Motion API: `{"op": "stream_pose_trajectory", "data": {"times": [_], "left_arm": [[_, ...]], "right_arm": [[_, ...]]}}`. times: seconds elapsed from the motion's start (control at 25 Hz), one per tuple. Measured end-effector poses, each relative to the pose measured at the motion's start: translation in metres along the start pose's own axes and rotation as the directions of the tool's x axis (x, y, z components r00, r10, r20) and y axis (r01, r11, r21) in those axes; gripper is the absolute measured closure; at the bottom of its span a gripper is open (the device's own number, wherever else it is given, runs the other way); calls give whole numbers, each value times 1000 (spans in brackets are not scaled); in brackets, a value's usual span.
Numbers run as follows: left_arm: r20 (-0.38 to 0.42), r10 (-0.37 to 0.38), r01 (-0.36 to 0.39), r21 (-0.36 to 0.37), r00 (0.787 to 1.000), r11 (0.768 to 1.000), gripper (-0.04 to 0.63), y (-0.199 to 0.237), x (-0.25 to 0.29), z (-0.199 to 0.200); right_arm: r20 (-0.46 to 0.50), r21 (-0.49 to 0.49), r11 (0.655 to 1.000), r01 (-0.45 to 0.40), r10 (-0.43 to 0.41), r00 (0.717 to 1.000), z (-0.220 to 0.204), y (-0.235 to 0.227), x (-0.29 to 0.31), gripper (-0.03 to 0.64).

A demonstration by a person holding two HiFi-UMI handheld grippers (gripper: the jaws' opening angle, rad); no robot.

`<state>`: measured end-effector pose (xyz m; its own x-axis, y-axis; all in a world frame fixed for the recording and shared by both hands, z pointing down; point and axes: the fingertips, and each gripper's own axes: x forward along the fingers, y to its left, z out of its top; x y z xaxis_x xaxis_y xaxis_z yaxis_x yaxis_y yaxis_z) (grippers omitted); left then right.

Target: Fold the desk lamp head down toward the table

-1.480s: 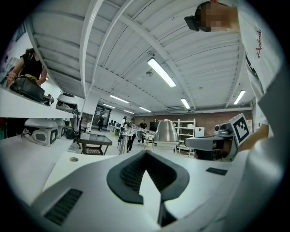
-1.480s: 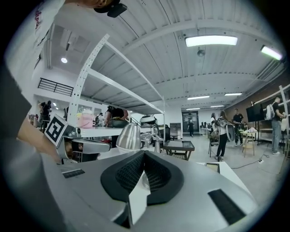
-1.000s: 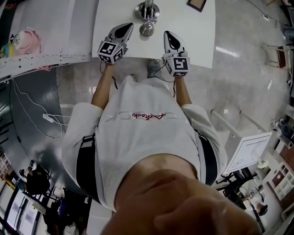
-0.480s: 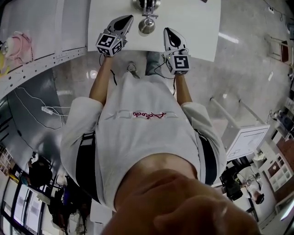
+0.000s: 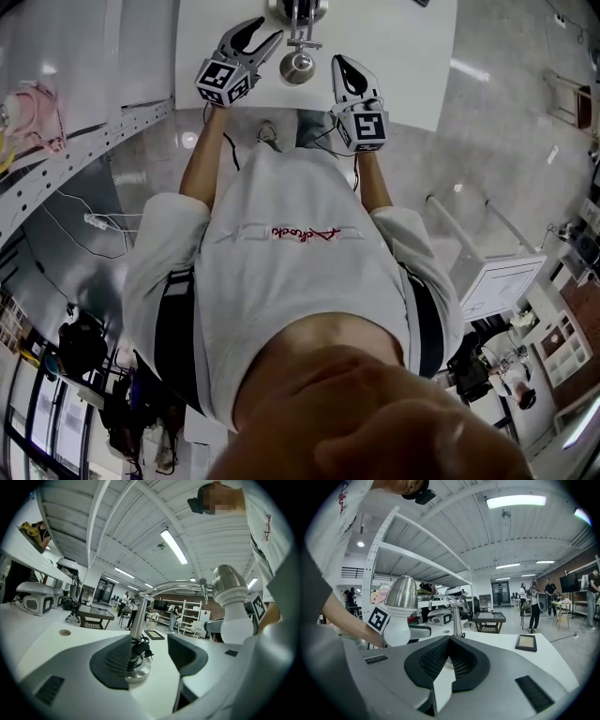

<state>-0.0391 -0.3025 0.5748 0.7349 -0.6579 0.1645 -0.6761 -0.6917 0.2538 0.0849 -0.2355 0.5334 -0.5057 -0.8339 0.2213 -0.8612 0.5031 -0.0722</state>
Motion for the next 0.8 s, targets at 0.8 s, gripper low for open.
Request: {"op": "stream_pose_trajectory", "data": {"times": [0.8], "left_arm": [[-53, -171, 175, 86, 984, 981, 336, 28, 100, 22]], "right_arm": [[-31, 2, 1000, 6, -6, 999, -5, -9, 3, 594]]}}
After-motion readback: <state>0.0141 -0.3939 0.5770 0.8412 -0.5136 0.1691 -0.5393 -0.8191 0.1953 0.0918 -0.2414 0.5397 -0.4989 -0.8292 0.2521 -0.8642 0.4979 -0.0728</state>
